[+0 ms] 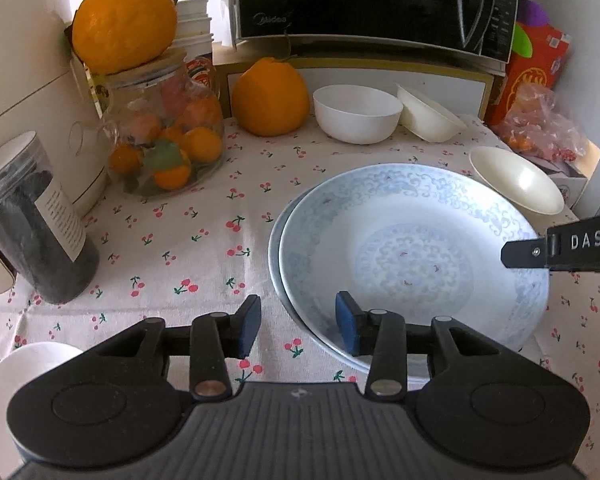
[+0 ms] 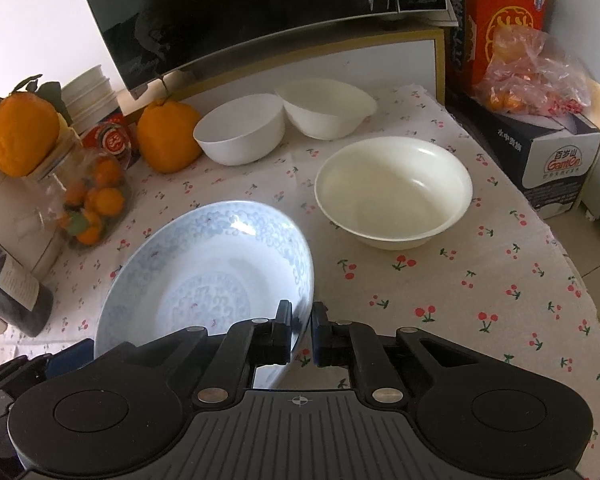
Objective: Organize plates and bowls
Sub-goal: 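Lift the large blue plate onto the other blue plate and open both grippers, then move both tools to the rim of the white plate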
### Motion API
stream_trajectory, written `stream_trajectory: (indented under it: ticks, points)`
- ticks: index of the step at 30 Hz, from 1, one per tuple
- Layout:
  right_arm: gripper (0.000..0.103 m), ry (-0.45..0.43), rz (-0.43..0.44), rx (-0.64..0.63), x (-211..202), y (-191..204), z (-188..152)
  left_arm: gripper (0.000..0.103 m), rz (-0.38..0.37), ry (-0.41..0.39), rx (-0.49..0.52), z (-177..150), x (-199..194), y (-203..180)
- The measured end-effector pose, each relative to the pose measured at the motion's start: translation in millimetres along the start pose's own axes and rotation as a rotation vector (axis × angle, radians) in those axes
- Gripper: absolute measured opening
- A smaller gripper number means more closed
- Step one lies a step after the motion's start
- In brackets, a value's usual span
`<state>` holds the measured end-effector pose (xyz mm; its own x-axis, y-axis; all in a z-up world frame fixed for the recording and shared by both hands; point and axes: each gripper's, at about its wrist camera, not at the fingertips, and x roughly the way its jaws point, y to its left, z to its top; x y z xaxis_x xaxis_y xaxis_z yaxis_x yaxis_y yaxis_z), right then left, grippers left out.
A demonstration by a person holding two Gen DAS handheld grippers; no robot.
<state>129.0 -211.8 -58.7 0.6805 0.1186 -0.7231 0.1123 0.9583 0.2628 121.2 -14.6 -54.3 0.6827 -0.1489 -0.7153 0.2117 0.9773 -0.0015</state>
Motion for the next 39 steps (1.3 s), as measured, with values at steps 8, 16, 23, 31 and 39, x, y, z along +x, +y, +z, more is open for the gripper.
stream_trajectory:
  ticks: [8, 16, 23, 31, 39]
  points:
    - [0.012, 0.001, -0.009, -0.044, 1.8, 3.9, -0.7, 0.025, -0.011, 0.001, 0.009, -0.3, -0.4, -2.2]
    - [0.015, -0.001, -0.011, -0.065, 1.9, 6.4, -1.5, 0.025, -0.023, 0.008, 0.003, -0.7, 0.1, -0.8]
    - [0.023, 0.01, -0.002, -0.047, 1.1, 3.0, -0.3, 0.034, -0.008, 0.01, 0.017, -1.7, -0.7, -2.6]
    - [0.06, -0.012, 0.045, -0.033, -12.2, -0.1, 3.9, 0.063, -0.027, 0.056, -0.004, 0.0, -3.8, 2.8]
    - [0.084, -0.028, 0.074, -0.047, -26.9, 2.9, 3.6, 0.09, -0.052, 0.071, -0.007, 2.6, -19.4, 14.5]
